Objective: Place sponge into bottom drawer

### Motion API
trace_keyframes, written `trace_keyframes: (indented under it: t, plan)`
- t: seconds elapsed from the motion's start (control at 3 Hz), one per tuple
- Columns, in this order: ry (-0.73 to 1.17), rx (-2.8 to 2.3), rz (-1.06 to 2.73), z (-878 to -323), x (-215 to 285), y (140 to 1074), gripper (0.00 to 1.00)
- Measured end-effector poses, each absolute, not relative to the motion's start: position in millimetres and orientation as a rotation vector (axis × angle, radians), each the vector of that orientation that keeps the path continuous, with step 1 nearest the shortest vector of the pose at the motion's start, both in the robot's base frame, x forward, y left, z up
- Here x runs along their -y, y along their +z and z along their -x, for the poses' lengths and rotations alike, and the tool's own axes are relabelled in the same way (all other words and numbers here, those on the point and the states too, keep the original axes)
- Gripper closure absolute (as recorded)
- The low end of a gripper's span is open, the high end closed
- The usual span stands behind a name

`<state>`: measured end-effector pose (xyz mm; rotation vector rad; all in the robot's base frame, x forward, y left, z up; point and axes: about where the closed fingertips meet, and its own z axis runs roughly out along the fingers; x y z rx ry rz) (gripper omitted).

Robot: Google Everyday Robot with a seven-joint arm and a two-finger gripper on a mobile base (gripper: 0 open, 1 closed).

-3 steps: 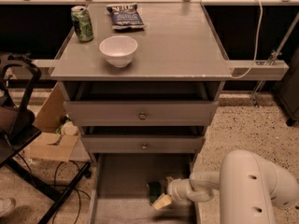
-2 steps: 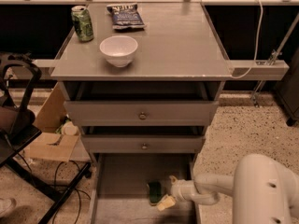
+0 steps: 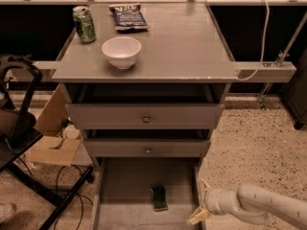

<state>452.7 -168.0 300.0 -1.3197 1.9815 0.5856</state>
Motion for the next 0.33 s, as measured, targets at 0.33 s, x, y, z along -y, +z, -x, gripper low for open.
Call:
trace_keyframes:
  t: [0.33]
  plan:
    - [0.523, -1.928, 1.428, -436.7, 194.6, 344.0, 0.0]
